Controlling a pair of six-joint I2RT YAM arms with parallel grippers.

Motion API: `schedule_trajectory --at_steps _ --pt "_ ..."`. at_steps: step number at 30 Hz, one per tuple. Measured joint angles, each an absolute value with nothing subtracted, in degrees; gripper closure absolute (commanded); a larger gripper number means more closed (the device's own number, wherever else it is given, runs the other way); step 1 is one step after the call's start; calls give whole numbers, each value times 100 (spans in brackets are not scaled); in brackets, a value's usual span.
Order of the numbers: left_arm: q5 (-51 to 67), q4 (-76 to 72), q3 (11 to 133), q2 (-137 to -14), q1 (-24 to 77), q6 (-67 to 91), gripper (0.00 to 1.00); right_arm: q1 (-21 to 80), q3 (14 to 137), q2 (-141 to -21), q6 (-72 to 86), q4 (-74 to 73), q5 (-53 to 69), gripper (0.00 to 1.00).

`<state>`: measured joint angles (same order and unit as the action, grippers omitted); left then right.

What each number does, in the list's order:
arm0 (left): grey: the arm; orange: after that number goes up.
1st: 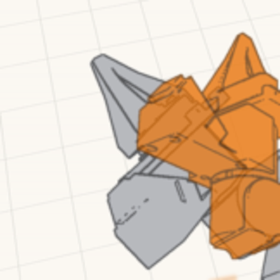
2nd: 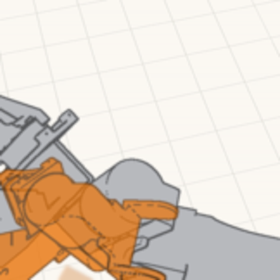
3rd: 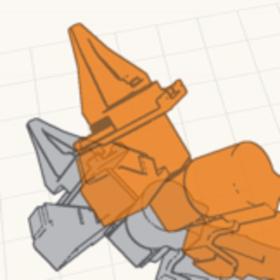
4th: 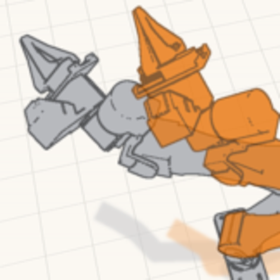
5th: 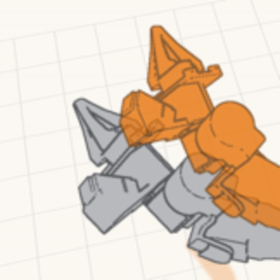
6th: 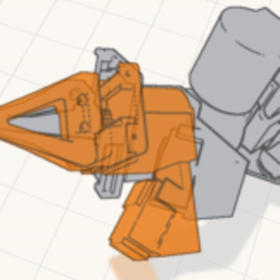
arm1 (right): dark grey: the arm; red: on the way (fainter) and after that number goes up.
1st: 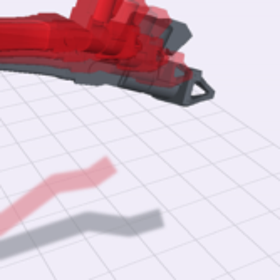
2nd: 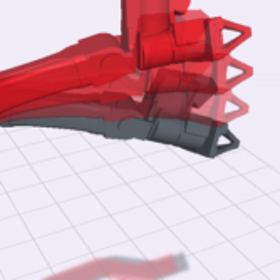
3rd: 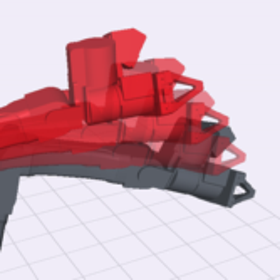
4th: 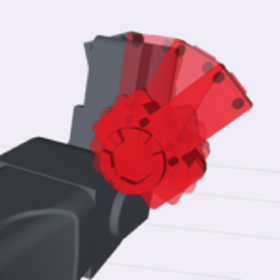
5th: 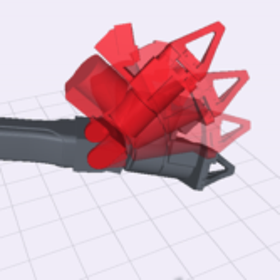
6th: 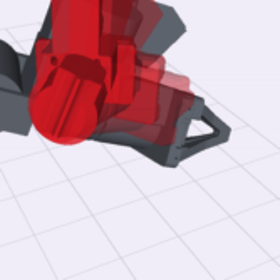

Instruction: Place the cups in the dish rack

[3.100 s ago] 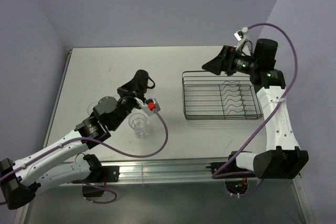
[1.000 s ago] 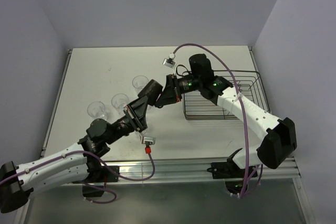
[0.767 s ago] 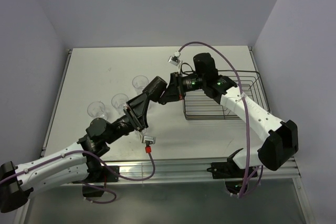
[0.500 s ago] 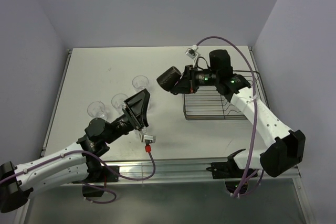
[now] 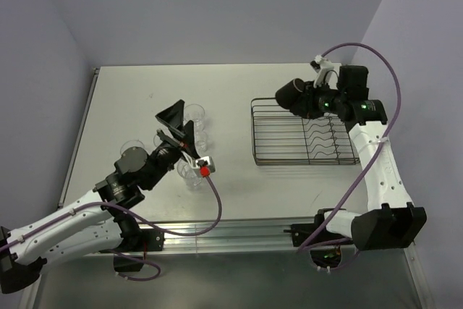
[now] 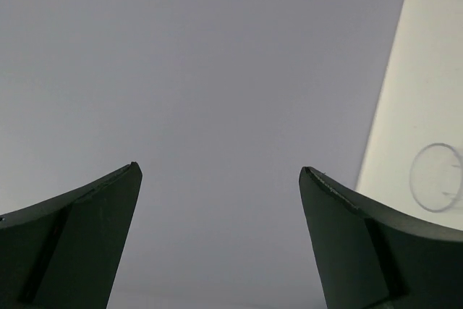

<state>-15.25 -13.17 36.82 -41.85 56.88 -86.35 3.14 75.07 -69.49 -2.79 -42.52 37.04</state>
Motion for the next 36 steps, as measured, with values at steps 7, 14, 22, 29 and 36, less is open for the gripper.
schedule_trajectory --at_steps 7,14,22,29,36 --pt "-1850 784 5422 -5137 4840 -5516 1 -974 7526 -6967 -1358 -4792 3063 100" --pt "-569 2661 6831 -6379 3527 -2499 1 -1743 7669 -7286 -2058 -4893 2368 100" --pt "1280 3607 7717 -7271 2145 -401 1 -1831 7889 -7822 -2088 -4737 1505 100" --pt "2355 3898 8562 -7826 1522 432 1 -1831 7472 -7942 -1986 -4169 882 100" --pt "2788 3881 8562 -7815 1391 860 1 -1852 6796 -8101 -1894 -3450 674 100"
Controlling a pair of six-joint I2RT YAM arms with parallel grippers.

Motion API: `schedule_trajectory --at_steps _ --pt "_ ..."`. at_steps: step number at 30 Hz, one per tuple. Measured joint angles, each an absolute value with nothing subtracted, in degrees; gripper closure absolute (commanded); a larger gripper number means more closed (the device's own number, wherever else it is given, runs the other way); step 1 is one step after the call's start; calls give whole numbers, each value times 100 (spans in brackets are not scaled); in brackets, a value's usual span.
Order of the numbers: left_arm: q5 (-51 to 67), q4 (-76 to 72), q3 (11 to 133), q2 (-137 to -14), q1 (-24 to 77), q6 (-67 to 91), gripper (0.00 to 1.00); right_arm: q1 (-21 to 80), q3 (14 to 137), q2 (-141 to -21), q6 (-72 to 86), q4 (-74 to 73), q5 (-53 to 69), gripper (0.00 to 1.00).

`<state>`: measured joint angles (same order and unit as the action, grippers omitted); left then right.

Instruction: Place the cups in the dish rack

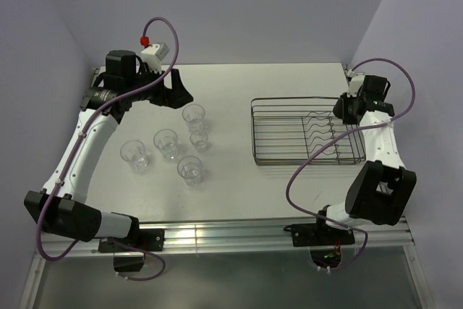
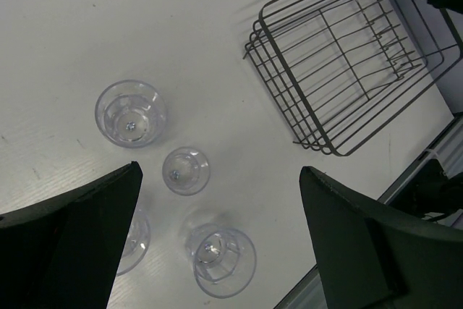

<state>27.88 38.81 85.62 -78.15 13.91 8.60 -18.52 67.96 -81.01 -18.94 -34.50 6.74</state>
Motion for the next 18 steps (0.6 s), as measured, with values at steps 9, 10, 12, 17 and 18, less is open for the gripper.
schedule_trajectory --at_steps 9,10,12,17,18 --pt "3400 3712 8521 -7773 1181 1168 1 -2220 6392 -8510 -1975 -2803 803 100" --pt "3446 3712 8521 -7771 1181 1175 1 -2252 6368 -8545 -2003 -2751 825 100" --pt "3533 3712 8521 -7771 1181 1181 1 -2314 6326 -8611 -2058 -2659 858 100" --pt "3739 3664 8521 -7773 1181 1236 1 -2390 6326 -8785 -2176 -2488 956 100" --pt "3754 3667 8521 -7773 1181 1236 1 -2394 6326 -8827 -2185 -2462 978 100"
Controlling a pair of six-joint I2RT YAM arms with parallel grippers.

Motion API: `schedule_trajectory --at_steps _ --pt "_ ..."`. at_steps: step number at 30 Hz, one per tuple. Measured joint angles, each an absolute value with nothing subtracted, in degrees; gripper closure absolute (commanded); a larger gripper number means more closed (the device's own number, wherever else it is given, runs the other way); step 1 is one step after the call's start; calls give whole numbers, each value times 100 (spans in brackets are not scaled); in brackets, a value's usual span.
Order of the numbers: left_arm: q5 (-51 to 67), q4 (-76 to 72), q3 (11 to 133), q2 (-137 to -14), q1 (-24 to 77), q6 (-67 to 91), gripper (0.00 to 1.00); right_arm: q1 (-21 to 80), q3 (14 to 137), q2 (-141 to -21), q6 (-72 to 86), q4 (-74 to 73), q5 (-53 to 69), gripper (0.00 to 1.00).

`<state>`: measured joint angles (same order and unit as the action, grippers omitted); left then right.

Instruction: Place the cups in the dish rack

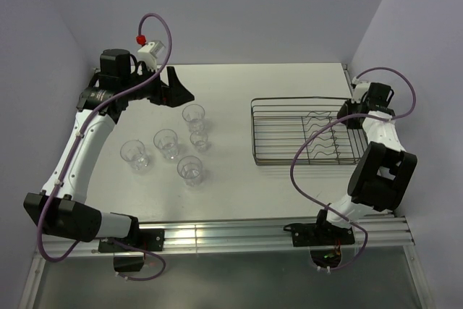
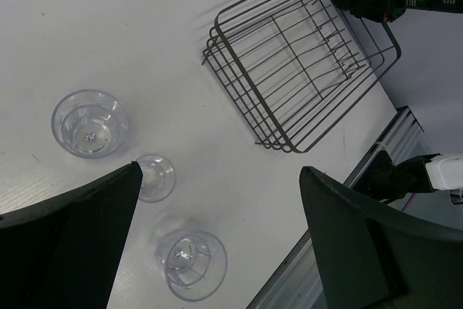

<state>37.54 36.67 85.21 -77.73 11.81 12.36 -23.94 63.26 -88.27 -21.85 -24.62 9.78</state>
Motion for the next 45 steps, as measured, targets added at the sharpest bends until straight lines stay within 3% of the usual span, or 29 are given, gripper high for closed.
schedule_trajectory --at_steps 45 --pt "3780 3669 8619 -8064 1181 1227 1 -2405 5513 -9105 -2263 -1372 1315 100"
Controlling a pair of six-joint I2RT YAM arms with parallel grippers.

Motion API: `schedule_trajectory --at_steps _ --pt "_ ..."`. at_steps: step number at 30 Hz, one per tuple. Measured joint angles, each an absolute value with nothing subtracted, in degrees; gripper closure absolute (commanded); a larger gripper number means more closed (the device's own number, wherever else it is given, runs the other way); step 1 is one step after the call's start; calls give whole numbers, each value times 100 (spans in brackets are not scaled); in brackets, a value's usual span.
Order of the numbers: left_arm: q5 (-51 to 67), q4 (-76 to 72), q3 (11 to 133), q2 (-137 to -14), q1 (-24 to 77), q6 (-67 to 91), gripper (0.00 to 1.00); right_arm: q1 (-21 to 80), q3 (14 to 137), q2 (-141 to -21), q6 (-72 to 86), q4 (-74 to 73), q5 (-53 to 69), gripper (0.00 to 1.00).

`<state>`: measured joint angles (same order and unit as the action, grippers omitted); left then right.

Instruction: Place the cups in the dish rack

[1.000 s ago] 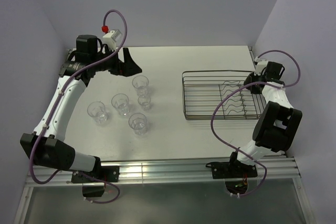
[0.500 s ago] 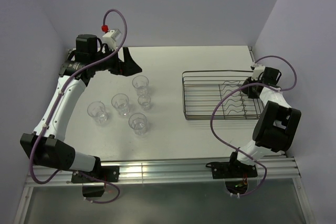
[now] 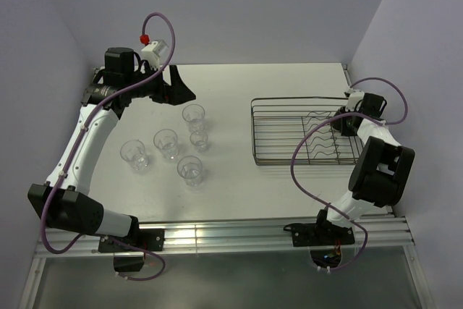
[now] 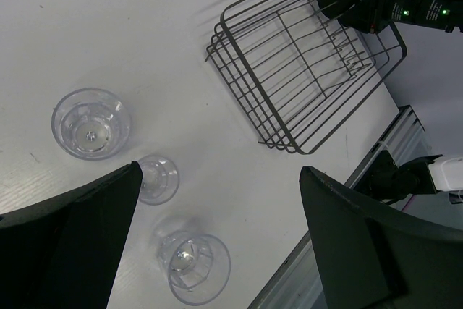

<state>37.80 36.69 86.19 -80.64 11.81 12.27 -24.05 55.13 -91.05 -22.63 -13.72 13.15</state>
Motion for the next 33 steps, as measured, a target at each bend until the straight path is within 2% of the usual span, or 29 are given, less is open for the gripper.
schedule_trajectory --at_steps 15,18,22,24,27,28,33 --pt "3920 3669 8619 -8064 1175 1212 1 -2405 5419 -9150 -2423 -1249 1223 100" --pt "3920 3669 8617 -8064 1170 1210 1 -2405 5419 -9185 -2458 -1245 1175 97" --pt "3920 3669 8617 -8064 1164 1175 1 -2408 5387 -9229 -2497 -1203 1138 78" --pt "3920 3669 8617 -8064 1157 1170 1 -2408 5374 -9229 -2504 -1157 1116 75" --pt "3920 3669 8615 -8064 1149 1170 1 -2408 5354 -9229 -2517 -1116 1094 64" --pt "3920 3669 8615 -8064 1146 1170 1 -2408 5354 -9229 -2517 -1114 1094 57" --pt "3920 3669 8602 -8064 1142 1166 1 -2408 5354 -9229 -2541 -1083 1100 53"
